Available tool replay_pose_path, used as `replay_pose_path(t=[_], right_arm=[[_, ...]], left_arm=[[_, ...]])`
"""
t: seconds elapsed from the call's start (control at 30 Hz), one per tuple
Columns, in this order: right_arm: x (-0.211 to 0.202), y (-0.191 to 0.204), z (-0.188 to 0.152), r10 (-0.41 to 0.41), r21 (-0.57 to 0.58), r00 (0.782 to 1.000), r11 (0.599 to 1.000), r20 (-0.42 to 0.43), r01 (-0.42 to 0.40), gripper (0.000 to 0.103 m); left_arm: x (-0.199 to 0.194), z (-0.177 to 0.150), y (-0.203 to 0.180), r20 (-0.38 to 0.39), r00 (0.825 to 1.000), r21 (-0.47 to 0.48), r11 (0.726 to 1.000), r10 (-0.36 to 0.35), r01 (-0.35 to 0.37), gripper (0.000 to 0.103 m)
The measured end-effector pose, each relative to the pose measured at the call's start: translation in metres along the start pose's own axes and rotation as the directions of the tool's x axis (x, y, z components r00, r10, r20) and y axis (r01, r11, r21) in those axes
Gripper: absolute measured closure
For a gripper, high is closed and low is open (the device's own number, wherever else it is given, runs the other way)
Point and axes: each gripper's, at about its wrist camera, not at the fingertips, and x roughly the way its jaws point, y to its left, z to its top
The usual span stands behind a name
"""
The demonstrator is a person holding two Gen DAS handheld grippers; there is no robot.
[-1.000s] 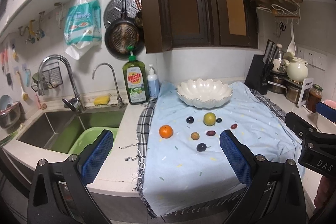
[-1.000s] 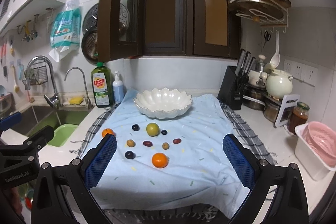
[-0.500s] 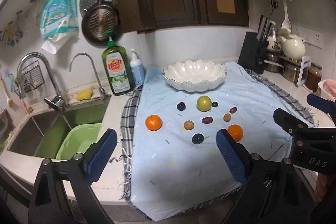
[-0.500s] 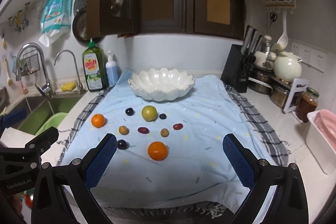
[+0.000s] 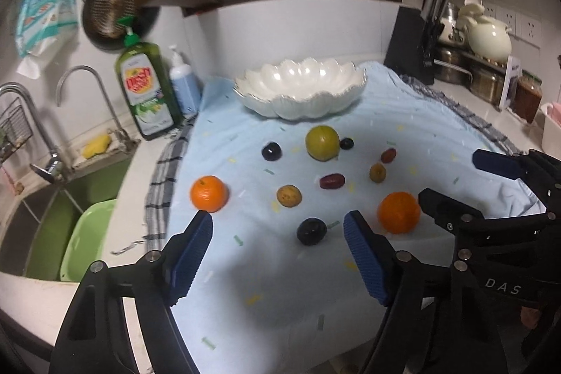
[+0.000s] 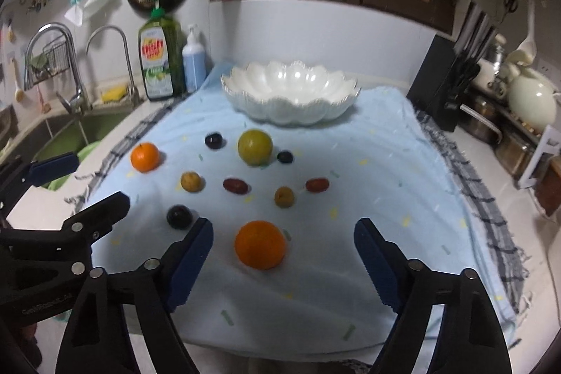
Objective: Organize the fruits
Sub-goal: 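Grasp the mandarin with the right tool while the left tool grasps the dark plum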
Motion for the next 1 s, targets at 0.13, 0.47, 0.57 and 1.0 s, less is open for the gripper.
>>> replay_pose_path(t=[0.13,0.47,0.57,1.0], right_arm=[[0.024,-0.003,-0.007,0.035,0.015,0.997,0.999,-0.062,-0.034,0.029],[0.058,-0.005,-0.015,0.104,0.044,0.984,0.994,-0.143,-0.098,0.040],[0.063,-0.003,-0.015,0.114,0.038,0.981,0.993,-0.157,-0.109,0.043],[0.073,-0.001,-0.014,0.153,0.026,0.971,0.988,-0.184,-0.151,0.057]], left_arm=[[0.025,-0.004,0.000,-0.053,0.997,0.001,0.999,-0.052,0.053,0.038],[0.060,-0.010,-0.006,-0.114,0.985,0.029,0.991,-0.127,0.131,0.050],[0.069,-0.011,-0.006,-0.136,0.980,0.021,0.988,-0.147,0.151,0.054],[0.086,-0.011,-0.007,-0.177,0.967,-0.022,0.983,-0.185,0.184,0.075]])
